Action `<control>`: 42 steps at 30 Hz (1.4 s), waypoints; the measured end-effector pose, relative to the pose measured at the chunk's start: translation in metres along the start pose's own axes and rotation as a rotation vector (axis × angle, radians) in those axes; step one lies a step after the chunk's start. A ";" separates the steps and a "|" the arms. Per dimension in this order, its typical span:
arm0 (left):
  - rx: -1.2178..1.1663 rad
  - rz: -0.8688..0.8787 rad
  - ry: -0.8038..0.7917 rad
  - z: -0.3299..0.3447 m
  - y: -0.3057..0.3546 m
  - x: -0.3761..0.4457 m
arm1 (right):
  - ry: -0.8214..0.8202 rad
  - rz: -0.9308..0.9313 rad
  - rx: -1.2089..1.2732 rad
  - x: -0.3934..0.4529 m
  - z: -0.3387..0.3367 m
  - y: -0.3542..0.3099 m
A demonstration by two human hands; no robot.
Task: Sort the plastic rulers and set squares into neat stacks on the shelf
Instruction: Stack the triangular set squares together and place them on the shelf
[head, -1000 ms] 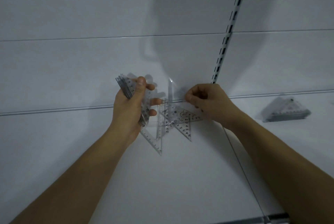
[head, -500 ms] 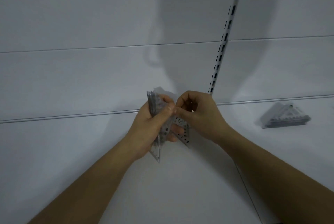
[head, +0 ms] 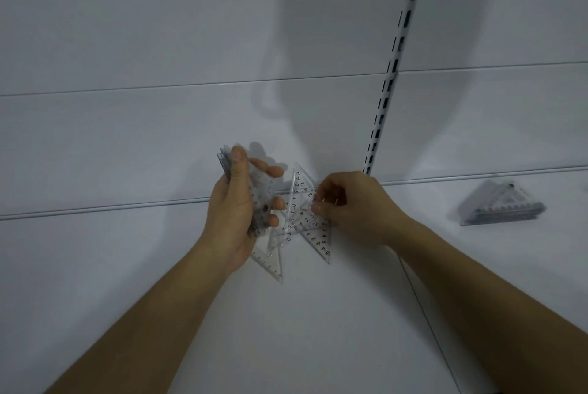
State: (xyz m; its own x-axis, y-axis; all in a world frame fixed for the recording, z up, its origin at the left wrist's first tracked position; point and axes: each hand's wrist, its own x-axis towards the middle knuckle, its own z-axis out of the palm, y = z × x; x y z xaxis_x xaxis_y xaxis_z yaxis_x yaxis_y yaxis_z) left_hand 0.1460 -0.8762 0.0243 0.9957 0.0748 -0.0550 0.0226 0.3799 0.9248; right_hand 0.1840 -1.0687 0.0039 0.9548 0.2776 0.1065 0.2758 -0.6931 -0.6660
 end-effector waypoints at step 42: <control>0.036 0.002 0.011 -0.014 0.005 0.001 | -0.122 -0.016 -0.180 0.002 -0.005 0.002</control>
State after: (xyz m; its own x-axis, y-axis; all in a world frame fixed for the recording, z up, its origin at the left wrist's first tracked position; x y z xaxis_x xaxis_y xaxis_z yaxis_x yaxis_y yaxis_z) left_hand 0.1464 -0.8616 0.0238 0.9947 0.0853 -0.0571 0.0242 0.3461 0.9379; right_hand 0.1873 -1.0726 0.0065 0.9327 0.3601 0.0183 0.3163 -0.7927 -0.5211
